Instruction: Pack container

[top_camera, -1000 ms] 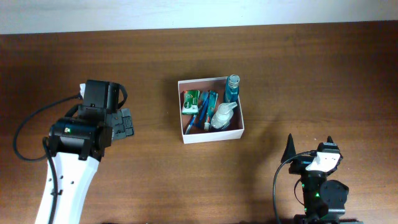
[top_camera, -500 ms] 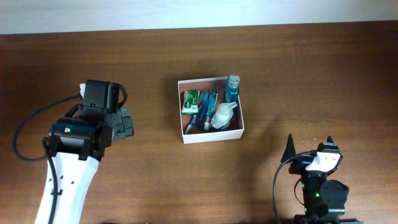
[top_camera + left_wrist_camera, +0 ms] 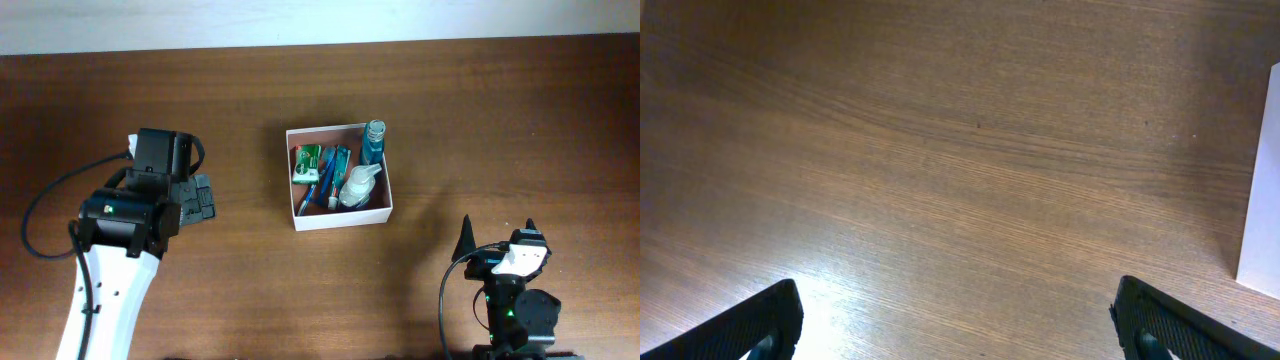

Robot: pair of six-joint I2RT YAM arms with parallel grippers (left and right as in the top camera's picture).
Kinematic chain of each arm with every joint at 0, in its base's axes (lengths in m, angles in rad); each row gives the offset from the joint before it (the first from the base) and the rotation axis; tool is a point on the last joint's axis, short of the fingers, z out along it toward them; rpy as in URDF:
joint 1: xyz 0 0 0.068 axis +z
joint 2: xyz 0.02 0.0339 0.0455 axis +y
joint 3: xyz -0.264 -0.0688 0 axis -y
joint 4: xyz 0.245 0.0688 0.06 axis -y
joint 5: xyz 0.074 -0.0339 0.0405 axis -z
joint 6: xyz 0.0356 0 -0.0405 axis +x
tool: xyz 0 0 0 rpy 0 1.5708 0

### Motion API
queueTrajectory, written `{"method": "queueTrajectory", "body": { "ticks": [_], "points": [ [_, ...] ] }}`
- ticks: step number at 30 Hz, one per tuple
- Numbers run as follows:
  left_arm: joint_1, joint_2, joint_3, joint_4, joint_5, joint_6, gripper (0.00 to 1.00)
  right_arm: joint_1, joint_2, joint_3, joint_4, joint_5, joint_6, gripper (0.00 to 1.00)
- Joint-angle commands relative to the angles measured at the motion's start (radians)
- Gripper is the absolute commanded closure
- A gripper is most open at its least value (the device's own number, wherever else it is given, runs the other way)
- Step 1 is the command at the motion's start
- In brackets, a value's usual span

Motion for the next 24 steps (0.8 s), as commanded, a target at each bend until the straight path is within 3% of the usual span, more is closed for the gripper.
{"method": "queueTrajectory", "body": {
  "ticks": [1,8,12,20,22,24],
  "points": [
    [0.005,-0.001,0.0,-0.014,-0.01,-0.01,0.01,-0.006,-0.011,-0.011,0.002,-0.009,0.0,0.02],
    [0.005,-0.147,-0.018,-0.003,0.017,-0.01,0.01,-0.006,-0.011,-0.011,0.002,-0.009,0.0,0.02],
    [0.005,-0.356,-0.164,0.104,0.016,-0.01,0.01,-0.006,-0.011,-0.011,0.002,-0.009,0.0,0.02],
    [0.005,-0.66,-0.584,0.518,0.016,0.014,0.0,-0.006,-0.011,-0.011,0.002,-0.009,0.0,0.02],
    [0.005,-0.723,-0.678,0.638,0.017,0.066,0.01,-0.006,-0.011,-0.011,0.002,-0.009,0.0,0.02],
    [0.006,-0.784,-0.782,0.785,0.045,0.198,0.01,-0.006,-0.011,-0.011,0.002,-0.009,0.0,0.02]
  ]
}}
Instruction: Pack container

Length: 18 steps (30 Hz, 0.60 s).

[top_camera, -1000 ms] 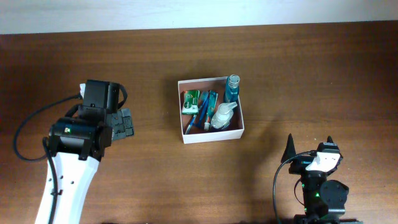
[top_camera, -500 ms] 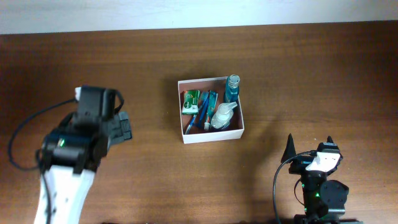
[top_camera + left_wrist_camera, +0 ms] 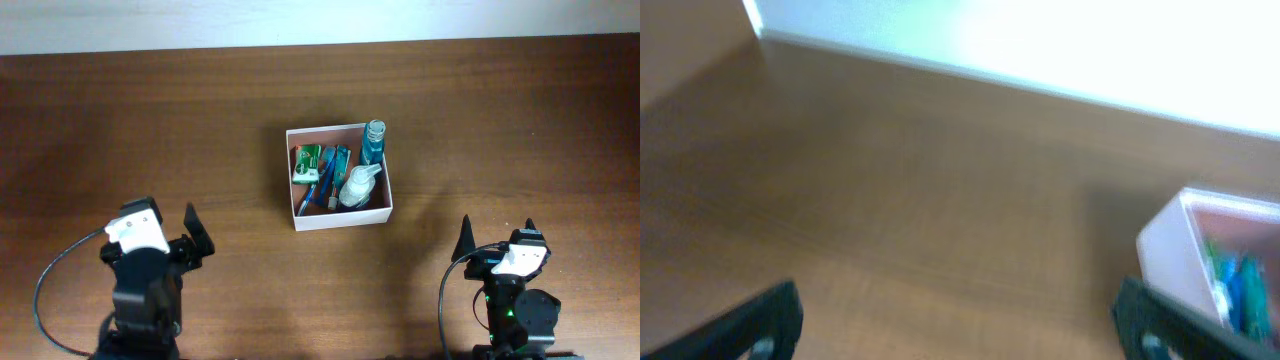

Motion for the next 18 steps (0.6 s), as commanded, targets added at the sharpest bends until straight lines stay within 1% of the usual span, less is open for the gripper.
{"method": "queueTrajectory", "body": {
  "ticks": [1,3,5,13,18],
  "points": [
    [0.005,-0.089,-0.126,0.149,0.055,0.216,0.01,-0.006,-0.01,-0.009,-0.001,-0.005,0.0,0.02],
    [0.011,-0.123,-0.179,0.215,0.105,0.3,0.01,-0.006,-0.01,-0.009,-0.001,-0.005,0.0,0.02],
    [0.026,-0.161,-0.224,0.256,0.143,0.327,0.01,-0.006,-0.01,-0.009,-0.001,-0.005,0.0,0.02],
    [0.121,-0.33,-0.328,0.283,0.344,0.327,0.01,-0.006,-0.01,-0.009,-0.001,-0.005,0.0,0.02],
    [0.129,-0.432,-0.394,0.298,0.356,0.327,0.01,-0.006,-0.01,-0.009,-0.001,-0.005,0.0,0.02]
  ]
}}
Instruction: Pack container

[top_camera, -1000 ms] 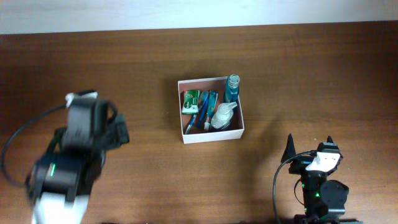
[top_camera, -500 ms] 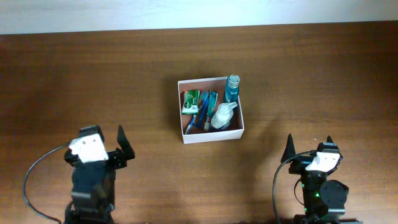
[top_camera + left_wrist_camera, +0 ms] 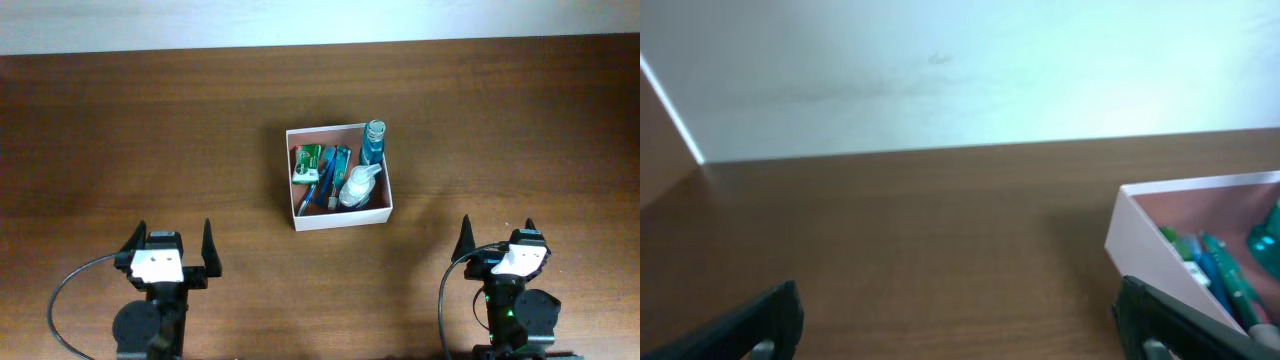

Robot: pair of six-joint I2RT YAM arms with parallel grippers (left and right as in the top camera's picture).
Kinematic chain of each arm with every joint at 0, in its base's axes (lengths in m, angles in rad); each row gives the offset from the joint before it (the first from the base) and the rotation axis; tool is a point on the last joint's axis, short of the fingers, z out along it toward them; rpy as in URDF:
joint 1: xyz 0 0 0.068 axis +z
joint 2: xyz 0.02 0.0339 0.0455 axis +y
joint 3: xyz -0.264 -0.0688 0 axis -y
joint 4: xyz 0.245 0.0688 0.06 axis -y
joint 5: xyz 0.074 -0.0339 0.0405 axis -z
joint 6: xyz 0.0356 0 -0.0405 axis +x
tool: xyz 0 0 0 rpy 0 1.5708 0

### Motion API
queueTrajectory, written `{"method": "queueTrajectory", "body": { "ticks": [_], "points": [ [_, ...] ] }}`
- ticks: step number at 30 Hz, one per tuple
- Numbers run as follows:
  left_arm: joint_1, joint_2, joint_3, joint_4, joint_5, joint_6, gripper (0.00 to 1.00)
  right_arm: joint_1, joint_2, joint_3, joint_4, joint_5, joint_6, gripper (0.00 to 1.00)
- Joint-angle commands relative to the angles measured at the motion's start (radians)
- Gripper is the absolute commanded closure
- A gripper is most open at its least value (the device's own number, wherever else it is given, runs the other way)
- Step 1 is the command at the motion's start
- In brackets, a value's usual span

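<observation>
A white box (image 3: 339,219) stands mid-table, holding a green packet (image 3: 307,161), blue toothbrushes (image 3: 325,175), a white squeeze bottle (image 3: 357,186) and a blue bottle (image 3: 374,141). My left gripper (image 3: 171,244) sits open and empty at the near left edge, well clear of the box. In the left wrist view the box (image 3: 1140,225) shows at the right, with the gripper's (image 3: 960,322) fingers spread wide at the frame's lower corners. My right gripper (image 3: 496,234) rests open and empty at the near right edge.
Brown wooden table (image 3: 150,120) meets a white wall (image 3: 300,20) along the far edge. Both arm bases and their cables lie at the near edge, left (image 3: 150,325) and right (image 3: 515,315).
My left arm has drawn further back and turned upright at the near left edge, fingers pointing straight toward the far wall. The box and the right arm are unchanged.
My left arm first reached out over the table left of the box, gripper open and looking down at bare wood. Then it had pulled back near the front left edge, tilted. Now it sits folded at rest, open. The box contents stayed the same throughout.
</observation>
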Motion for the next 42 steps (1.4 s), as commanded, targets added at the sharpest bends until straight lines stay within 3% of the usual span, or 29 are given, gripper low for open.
{"method": "queueTrajectory", "body": {
  "ticks": [1,12,19,23,42],
  "points": [
    [0.005,-0.076,-0.065,0.023,0.047,0.023,0.01,-0.006,-0.01,-0.009,0.0,-0.005,0.0,0.02],
    [0.048,-0.146,-0.241,0.233,0.051,0.023,0.01,-0.006,-0.01,-0.009,0.0,-0.005,0.0,0.02],
    [0.072,-0.164,-0.258,0.22,0.058,0.023,0.01,-0.006,-0.01,-0.009,0.0,-0.005,0.0,0.02],
    [0.075,-0.164,-0.258,0.131,0.058,0.022,0.01,-0.006,-0.01,-0.009,0.0,-0.005,0.0,0.02],
    [0.075,-0.163,-0.258,0.135,0.058,0.023,0.01,-0.006,-0.01,-0.009,0.0,-0.005,0.0,0.02]
  ]
}}
